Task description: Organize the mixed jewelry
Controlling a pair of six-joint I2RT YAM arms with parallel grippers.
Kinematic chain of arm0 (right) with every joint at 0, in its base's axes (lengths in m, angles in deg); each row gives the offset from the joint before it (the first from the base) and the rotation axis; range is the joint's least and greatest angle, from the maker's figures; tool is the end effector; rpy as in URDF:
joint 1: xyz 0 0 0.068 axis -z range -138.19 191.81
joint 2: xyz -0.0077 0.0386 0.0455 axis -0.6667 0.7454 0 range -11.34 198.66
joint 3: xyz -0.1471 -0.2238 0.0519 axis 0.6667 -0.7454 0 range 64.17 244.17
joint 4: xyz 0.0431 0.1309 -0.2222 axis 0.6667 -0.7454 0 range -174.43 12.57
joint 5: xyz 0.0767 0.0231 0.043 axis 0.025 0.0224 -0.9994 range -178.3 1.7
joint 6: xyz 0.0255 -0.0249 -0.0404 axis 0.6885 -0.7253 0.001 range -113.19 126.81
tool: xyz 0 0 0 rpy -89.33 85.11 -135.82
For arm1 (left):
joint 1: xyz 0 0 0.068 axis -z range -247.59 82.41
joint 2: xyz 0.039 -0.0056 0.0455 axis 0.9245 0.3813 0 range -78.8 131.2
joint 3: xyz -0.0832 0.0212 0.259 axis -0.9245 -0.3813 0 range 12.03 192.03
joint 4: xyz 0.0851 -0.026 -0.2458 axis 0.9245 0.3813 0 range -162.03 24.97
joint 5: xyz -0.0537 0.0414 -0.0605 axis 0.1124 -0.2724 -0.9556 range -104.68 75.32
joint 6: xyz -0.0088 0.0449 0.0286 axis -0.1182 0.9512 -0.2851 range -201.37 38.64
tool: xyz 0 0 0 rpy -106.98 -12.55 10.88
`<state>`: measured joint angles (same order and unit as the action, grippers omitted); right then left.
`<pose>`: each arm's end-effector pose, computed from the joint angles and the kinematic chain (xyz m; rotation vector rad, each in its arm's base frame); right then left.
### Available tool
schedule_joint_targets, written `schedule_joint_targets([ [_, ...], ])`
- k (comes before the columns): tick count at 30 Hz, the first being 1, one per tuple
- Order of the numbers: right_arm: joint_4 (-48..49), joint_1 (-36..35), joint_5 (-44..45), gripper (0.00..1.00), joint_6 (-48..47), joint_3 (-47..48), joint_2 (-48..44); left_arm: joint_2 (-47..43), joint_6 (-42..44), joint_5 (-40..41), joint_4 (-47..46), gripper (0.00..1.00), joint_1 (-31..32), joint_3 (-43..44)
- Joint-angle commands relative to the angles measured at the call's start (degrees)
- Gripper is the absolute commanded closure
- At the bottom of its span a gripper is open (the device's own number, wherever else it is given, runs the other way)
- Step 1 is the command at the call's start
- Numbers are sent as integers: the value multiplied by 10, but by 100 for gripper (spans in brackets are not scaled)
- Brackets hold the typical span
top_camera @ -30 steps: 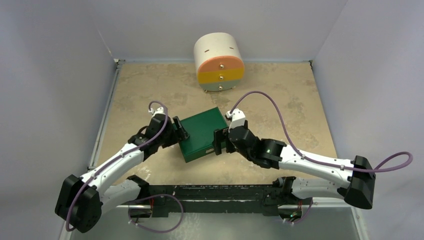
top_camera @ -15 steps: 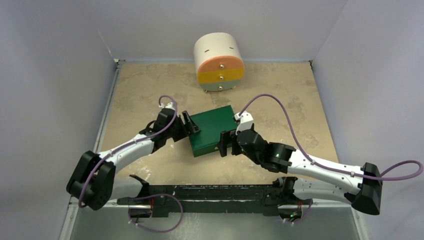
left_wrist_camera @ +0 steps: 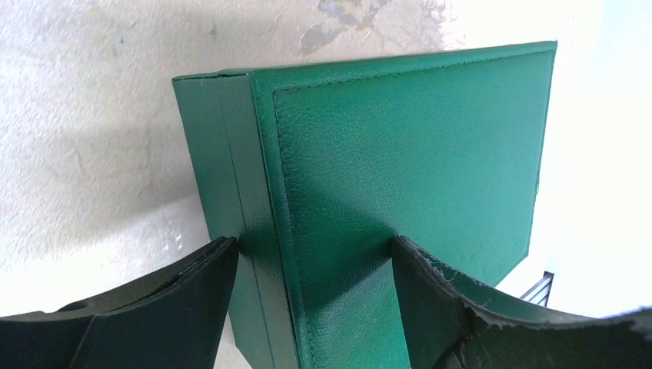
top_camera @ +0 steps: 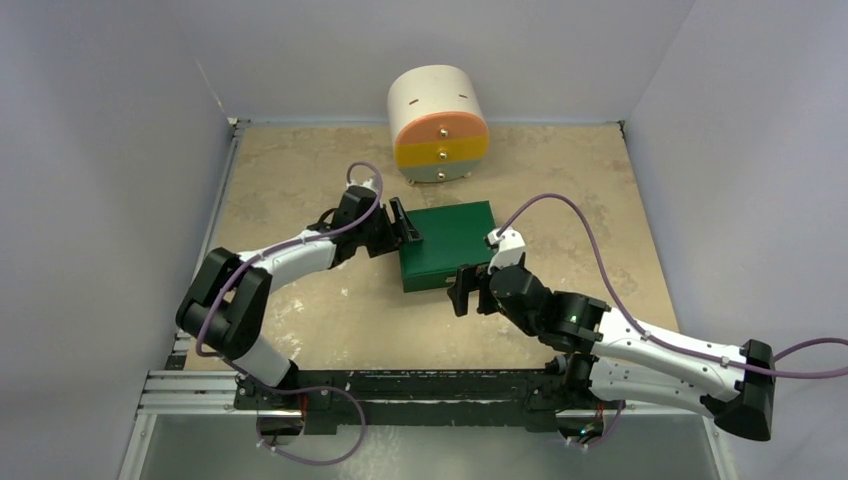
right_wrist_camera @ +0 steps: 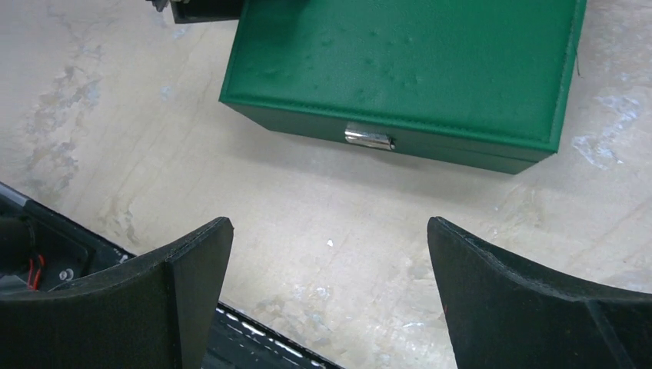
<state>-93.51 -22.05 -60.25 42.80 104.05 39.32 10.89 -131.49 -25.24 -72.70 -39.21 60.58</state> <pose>0.1024 0.1709 0.2833 -0.1848 2.0273 0.6227 0.2832 -0.1604 0.1908 -0.3576 2.4123 -0.8856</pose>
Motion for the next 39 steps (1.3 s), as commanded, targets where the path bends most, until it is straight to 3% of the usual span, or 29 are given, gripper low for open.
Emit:
schedule_joint_targets([
  [1,-21,1,38,1,15,-5,-19,9,27,4,2,28,1,51],
  [12,-11,34,63,1,-24,-1,26,-95,94,137,171,28,1,92],
  [21,9,248,-88,1,-122,40,35,-210,172,237,275,27,1,151],
  [27,-5,360,-145,1,-114,78,51,-275,211,292,308,26,1,160],
  [39,4,372,-93,1,-129,92,-43,-427,261,305,288,21,1,119],
])
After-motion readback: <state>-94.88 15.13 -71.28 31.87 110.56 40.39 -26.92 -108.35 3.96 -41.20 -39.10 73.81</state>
